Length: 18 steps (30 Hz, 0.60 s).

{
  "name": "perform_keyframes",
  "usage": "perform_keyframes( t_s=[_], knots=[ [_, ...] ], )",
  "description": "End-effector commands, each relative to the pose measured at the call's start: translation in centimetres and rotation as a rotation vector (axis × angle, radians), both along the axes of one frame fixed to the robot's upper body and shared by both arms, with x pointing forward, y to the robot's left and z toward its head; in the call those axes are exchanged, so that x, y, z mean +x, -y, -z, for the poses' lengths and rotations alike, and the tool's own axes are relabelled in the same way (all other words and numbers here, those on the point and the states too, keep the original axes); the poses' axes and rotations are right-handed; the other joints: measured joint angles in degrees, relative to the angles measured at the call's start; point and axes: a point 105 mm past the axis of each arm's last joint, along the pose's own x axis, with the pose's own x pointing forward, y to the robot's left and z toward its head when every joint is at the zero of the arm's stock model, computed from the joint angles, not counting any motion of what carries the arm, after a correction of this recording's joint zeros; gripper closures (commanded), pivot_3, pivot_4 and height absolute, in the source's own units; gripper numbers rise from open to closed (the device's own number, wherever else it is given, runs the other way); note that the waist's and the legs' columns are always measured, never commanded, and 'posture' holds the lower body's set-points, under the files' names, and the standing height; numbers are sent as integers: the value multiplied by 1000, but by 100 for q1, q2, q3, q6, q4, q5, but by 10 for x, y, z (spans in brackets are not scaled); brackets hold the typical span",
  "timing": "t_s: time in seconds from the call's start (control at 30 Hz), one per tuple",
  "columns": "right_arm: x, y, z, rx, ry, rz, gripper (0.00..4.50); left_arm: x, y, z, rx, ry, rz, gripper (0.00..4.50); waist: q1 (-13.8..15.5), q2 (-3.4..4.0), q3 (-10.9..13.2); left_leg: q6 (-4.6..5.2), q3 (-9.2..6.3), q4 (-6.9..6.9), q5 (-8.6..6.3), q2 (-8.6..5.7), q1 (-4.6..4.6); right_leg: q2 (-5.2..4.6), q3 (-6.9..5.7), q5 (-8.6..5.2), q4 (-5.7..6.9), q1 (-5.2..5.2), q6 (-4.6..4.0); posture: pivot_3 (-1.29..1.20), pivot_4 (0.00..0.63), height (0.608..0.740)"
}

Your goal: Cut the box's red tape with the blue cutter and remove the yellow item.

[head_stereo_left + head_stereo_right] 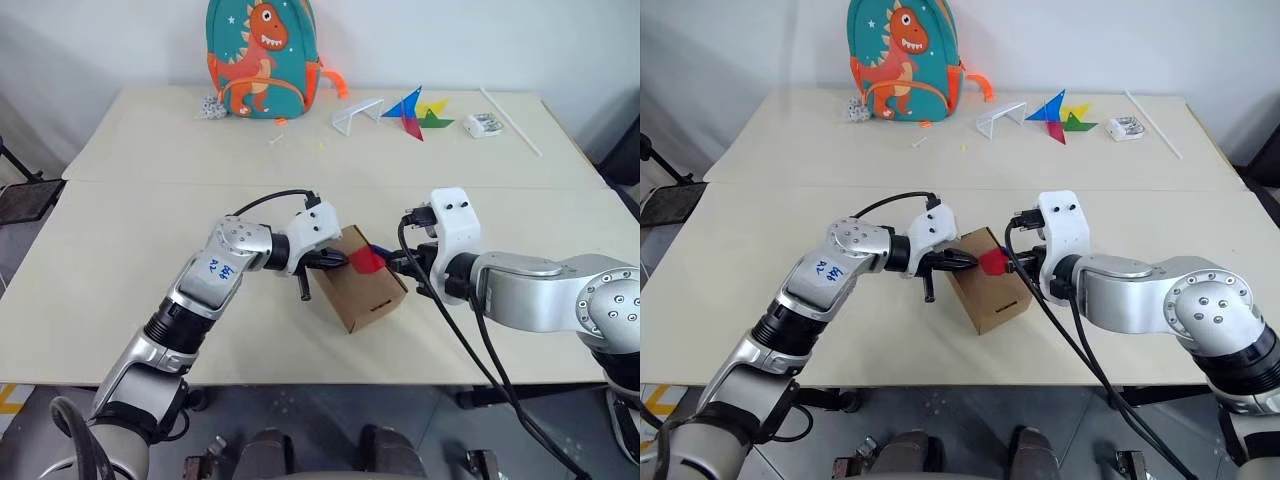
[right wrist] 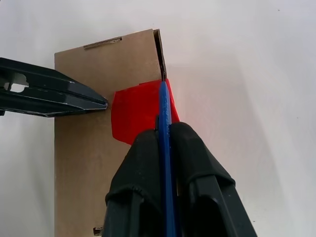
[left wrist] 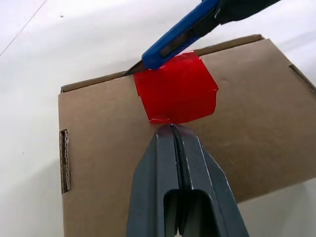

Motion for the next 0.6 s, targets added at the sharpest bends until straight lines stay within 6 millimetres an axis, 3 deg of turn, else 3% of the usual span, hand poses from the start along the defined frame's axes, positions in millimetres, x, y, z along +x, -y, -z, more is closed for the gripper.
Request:
perform_keyframes(
  t_s=[0.03, 0.6],
  knots=[
    [-11, 0, 6, -28, -17, -42, 4350, -7, -11, 51, 138, -165, -40, 4500, 3, -1, -3, 0, 0, 0, 0, 0, 0, 0, 0, 0, -1, 1, 0, 0, 150, 740],
    [-28, 3, 10, 3, -1, -21, 4350, -12, -2, 54, 136, -195, -20, 4500, 12, -9, -27, 11, -2, 0, -7, 0, 7, 0, -2, -1, -16, 17, -1, 0, 150, 740]
  ],
)
